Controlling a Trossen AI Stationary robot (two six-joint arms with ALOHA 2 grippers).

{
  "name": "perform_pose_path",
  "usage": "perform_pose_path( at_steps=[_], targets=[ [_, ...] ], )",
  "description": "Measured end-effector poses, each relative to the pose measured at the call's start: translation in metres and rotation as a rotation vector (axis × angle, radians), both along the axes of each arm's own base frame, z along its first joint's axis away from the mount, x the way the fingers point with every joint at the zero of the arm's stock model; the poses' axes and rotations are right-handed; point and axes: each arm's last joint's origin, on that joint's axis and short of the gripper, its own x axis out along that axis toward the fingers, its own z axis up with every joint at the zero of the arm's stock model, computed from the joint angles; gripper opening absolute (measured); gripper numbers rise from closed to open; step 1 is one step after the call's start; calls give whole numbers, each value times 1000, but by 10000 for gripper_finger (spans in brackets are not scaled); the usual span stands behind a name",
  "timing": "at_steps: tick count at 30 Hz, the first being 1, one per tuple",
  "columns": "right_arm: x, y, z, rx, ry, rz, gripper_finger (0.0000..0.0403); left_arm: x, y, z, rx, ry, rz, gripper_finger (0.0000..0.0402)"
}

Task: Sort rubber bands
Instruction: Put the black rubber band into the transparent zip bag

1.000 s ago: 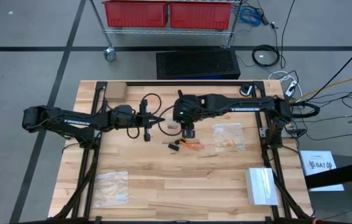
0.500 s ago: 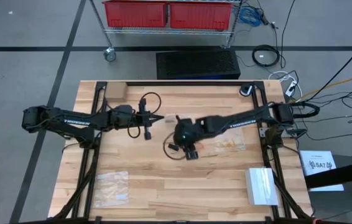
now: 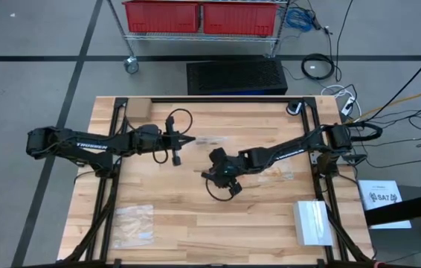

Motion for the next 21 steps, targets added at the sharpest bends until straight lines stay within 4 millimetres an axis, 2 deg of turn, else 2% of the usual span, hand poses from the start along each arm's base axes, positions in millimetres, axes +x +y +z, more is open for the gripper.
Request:
perform_pose_path(
  at_steps=[3,10,14,18,21],
  targets=[
    [5,0,-6,-1,-22,2,176,0,0,0,0,1,0,0],
    [11,2,-42,-67,65,-11,176,0,0,-1,-2,5,0,0],
    [14,2,-47,-70,45,-35,172,0,0,-1,-2,9,0,0],
    [15,0,-48,-54,45,-52,135,0,0,-1,-2,10,1,0],
    [16,-1,-49,-52,35,-52,77,0,0,-1,-2,10,2,0]
  ],
)
